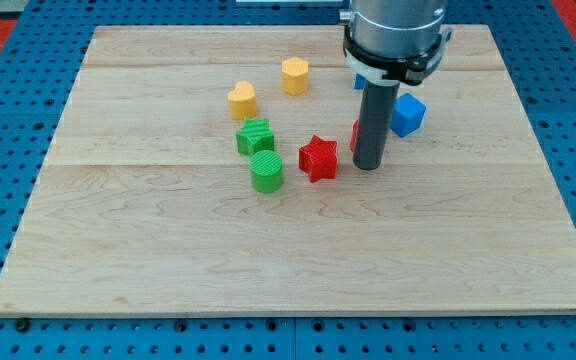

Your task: Adjust the triangle vertical to the top of the red star

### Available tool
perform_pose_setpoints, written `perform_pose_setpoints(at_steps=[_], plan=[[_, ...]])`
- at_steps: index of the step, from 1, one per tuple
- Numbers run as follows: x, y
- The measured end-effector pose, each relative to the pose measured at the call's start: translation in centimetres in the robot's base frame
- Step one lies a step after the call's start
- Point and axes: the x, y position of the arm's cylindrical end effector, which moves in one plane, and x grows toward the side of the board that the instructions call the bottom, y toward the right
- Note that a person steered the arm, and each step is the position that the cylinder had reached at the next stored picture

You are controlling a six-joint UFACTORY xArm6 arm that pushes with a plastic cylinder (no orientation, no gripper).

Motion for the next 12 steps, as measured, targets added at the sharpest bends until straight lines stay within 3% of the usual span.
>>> perform_pose_setpoints(at_steps=[3, 4, 5, 12], plan=[[0.5, 7.0], [0.0, 15.9], [-1.4, 20.4], [-15.9, 25.4]])
